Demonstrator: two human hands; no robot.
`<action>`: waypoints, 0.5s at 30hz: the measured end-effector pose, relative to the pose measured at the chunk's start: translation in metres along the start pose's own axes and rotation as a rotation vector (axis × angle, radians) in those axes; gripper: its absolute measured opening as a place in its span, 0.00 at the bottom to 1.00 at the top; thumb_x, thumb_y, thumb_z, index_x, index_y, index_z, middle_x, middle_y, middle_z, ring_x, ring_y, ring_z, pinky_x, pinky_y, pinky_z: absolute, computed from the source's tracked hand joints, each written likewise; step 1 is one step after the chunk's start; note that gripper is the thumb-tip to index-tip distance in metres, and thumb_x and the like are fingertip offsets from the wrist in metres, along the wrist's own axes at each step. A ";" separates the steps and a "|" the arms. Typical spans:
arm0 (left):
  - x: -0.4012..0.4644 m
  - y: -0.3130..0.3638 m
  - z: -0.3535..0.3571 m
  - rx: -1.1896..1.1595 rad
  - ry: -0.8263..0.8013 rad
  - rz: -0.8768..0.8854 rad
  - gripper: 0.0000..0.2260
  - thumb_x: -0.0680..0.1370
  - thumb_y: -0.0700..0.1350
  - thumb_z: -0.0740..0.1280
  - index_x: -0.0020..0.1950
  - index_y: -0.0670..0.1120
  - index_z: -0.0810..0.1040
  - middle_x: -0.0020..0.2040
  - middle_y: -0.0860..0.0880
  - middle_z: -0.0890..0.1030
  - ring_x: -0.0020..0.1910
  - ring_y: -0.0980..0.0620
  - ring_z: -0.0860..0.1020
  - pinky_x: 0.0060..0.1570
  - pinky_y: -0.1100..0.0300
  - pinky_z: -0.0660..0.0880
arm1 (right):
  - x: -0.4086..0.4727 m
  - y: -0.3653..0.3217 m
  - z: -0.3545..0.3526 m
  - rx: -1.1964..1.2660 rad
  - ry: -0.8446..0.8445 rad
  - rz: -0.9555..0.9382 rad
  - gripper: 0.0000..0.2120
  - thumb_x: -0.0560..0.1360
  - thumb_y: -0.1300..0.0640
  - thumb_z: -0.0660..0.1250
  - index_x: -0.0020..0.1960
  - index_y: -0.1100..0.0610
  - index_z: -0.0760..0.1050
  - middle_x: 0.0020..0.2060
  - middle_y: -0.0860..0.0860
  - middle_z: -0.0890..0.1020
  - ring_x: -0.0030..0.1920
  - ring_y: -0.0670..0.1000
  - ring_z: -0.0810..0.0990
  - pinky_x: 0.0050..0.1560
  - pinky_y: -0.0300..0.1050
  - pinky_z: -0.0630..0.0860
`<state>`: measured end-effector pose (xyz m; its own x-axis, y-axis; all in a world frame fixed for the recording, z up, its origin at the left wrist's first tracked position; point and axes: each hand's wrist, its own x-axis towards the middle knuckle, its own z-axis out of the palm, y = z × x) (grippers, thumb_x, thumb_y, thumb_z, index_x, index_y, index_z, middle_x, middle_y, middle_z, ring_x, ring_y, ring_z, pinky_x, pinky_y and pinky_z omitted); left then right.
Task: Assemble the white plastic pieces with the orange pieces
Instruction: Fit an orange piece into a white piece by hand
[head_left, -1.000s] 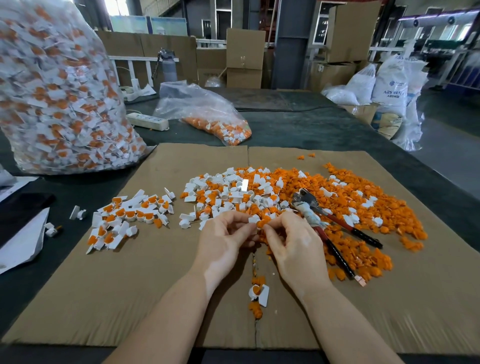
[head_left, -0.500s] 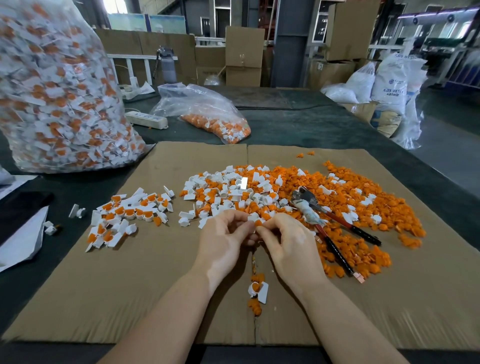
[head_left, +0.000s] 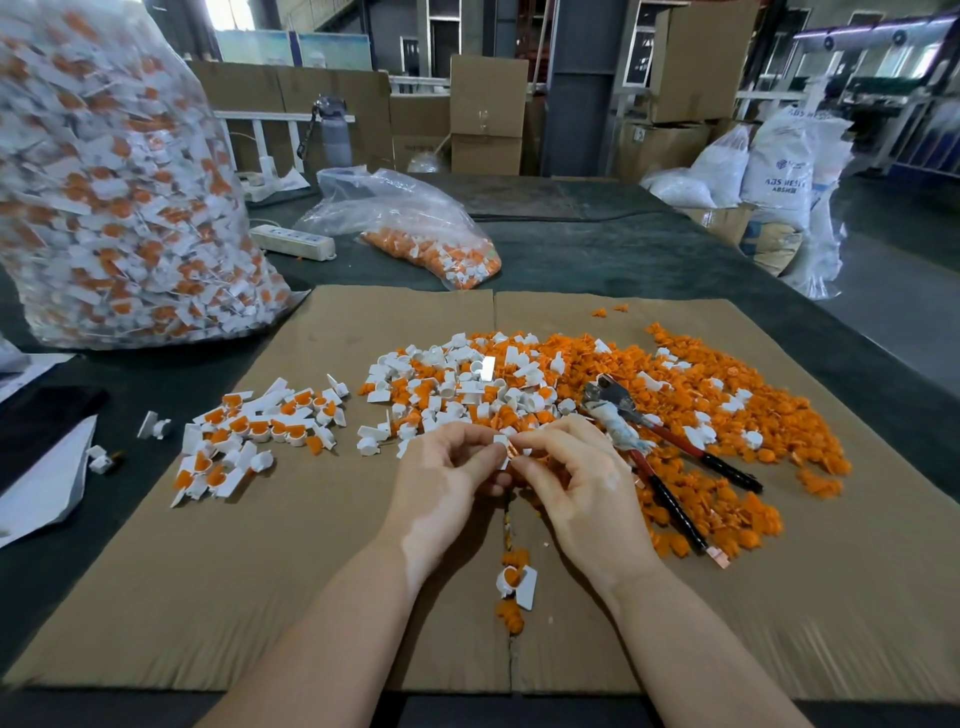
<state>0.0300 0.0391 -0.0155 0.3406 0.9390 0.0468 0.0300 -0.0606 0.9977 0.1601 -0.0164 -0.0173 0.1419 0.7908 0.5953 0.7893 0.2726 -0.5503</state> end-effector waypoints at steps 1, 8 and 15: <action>0.000 0.000 0.000 0.003 0.002 0.002 0.04 0.76 0.39 0.67 0.49 0.42 0.80 0.37 0.46 0.83 0.34 0.55 0.81 0.35 0.67 0.76 | 0.000 0.000 0.000 -0.003 0.002 -0.003 0.09 0.73 0.60 0.69 0.54 0.57 0.80 0.44 0.48 0.77 0.47 0.45 0.75 0.49 0.35 0.73; 0.000 0.001 0.000 0.004 -0.003 0.017 0.03 0.76 0.40 0.68 0.49 0.43 0.80 0.37 0.47 0.84 0.35 0.56 0.81 0.36 0.68 0.76 | 0.000 0.000 0.001 -0.004 0.019 -0.019 0.06 0.73 0.60 0.69 0.50 0.58 0.80 0.42 0.48 0.77 0.46 0.45 0.75 0.48 0.35 0.73; -0.002 0.001 -0.001 -0.008 -0.033 0.054 0.04 0.75 0.39 0.69 0.49 0.41 0.80 0.38 0.44 0.83 0.34 0.55 0.80 0.35 0.68 0.76 | 0.000 0.000 0.000 0.040 -0.013 -0.030 0.13 0.74 0.62 0.68 0.57 0.56 0.79 0.44 0.47 0.76 0.47 0.44 0.74 0.48 0.35 0.74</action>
<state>0.0280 0.0374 -0.0141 0.3725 0.9228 0.0987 0.0030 -0.1075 0.9942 0.1598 -0.0166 -0.0173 0.1104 0.7887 0.6048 0.7687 0.3180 -0.5550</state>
